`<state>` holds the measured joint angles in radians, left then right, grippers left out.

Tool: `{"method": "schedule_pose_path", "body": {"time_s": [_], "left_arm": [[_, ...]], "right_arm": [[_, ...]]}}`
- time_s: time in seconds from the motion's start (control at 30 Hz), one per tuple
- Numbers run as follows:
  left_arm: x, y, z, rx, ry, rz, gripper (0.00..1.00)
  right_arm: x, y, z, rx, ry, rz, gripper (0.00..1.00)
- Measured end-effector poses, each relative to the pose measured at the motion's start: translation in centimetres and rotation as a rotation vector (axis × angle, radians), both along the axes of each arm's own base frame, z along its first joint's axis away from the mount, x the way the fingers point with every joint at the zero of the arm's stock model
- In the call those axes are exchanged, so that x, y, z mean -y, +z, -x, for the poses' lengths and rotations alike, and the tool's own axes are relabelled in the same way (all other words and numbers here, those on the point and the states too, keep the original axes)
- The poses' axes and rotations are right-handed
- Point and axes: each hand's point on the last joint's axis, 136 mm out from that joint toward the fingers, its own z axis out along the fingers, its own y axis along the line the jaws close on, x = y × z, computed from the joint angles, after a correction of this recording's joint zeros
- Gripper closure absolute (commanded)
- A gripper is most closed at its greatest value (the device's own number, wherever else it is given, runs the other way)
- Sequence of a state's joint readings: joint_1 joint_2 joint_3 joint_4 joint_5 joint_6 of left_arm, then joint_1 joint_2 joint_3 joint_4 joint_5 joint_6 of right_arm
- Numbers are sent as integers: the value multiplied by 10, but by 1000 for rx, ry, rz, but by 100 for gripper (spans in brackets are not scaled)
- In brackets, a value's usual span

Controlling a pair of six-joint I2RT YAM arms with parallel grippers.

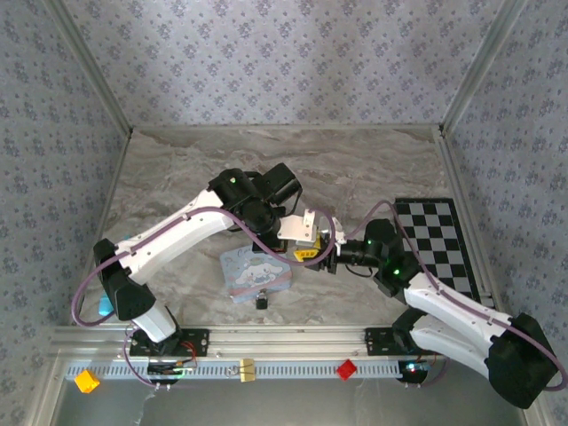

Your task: Unlock a padlock with a key

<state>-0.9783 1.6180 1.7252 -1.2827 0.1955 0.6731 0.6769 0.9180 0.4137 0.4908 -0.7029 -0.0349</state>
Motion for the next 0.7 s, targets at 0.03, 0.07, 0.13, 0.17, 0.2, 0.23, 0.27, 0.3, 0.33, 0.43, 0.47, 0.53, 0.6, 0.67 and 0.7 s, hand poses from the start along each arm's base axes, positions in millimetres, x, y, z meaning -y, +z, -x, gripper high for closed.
{"method": "schedule_pose_path", "body": {"time_s": [0.03,0.07,0.13,0.17,0.2,0.23,0.27,0.3,0.33,0.43,0.47,0.53,0.6,0.67,0.7], "left_arm": [[0,0,0,0,0,0,100],[0,0,0,0,0,0,100],[0,0,0,1,0,1,100],[0,0,0,1,0,1,100],[0,0,0,1,0,1,100],[0,0,0,2,0,2,100],[0,0,0,2,0,2,100],[0,0,0,1,0,2,100],[0,0,0,1,0,1,100],[0,-2,0,0,-1,-2,100],[-1,-2,0,-2,0,-3,100],[-1,-2,0,-1,0,-2,100],[-1,-2,0,1,0,0,100],[0,-2,0,5,0,6,100],[1,-2,-1,7,0,9,100]], "right_arm": [[0,-1,0,-2,0,2,67],[-1,-2,-1,-5,0,4,67],[-1,-4,-1,-11,0,9,64],[-1,-5,-1,-12,0,10,64],[-1,-5,-2,-12,0,10,64],[-1,-5,-1,-12,0,10,65],[-1,-5,-1,-11,0,10,67],[-1,-5,-2,-9,-1,11,69],[-1,-5,-2,-9,0,11,71],[-1,-5,-2,-10,-1,12,78],[-1,-5,-2,-12,-1,13,79],[-1,-6,-2,-13,-2,15,77],[-1,-7,-2,-12,-2,18,76],[-1,-7,-2,-13,-3,19,76],[-1,-7,-2,-13,-3,19,76]]}}
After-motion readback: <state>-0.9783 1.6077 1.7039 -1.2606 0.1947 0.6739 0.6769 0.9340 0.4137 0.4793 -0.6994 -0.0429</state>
